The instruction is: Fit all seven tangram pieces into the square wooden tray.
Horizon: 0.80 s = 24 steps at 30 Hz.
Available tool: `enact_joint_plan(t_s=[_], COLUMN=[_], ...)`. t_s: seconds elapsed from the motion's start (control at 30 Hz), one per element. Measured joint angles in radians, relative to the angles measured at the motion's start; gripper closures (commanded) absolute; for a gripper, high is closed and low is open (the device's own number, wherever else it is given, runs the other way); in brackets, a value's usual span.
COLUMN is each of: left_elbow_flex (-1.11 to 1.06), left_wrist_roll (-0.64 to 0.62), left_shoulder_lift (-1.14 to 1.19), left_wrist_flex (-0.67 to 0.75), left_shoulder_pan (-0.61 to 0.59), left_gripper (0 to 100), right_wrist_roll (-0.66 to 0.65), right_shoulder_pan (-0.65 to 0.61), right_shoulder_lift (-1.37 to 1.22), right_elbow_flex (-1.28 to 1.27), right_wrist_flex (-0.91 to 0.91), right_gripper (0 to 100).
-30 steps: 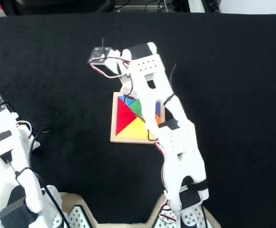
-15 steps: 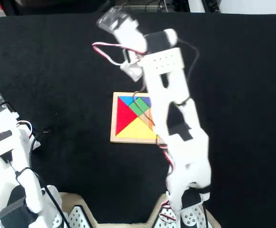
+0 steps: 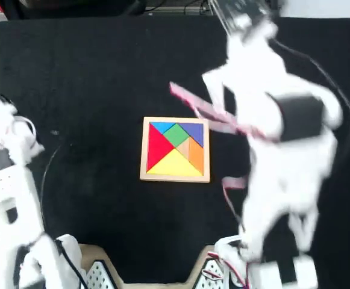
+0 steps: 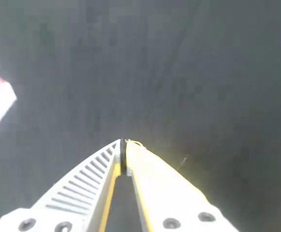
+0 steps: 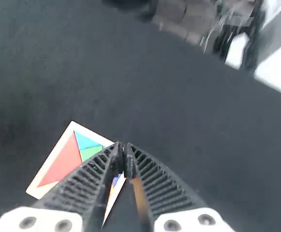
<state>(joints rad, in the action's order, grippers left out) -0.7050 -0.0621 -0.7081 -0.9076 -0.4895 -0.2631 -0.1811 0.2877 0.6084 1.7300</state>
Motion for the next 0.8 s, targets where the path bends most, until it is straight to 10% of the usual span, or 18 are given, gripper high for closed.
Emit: enact_joint_plan(t_s=[0.27,0.57,0.8], left_elbow_flex=[0.238,-0.020,-0.176], left_wrist_roll=[0.037,0.276,0.282], left_shoulder_lift=[-0.514,-1.005,-1.109], left_wrist_flex=[-0.086,-0.086,-0.164], left_shoulder_pan=[0.144,0.275,0.267], left_gripper=[97,97,97], right_wrist_roll=[0.000,0.000,0.000], right_shoulder_pan=[0.002,0.002,0.261], right_shoulder_lift=[0.402,0.753,0.996], right_elbow_flex=[-0.124,-0.212,-0.500], right_wrist_flex=[0.000,0.000,-0.031], right_gripper=[98.7,98.7,98.7])
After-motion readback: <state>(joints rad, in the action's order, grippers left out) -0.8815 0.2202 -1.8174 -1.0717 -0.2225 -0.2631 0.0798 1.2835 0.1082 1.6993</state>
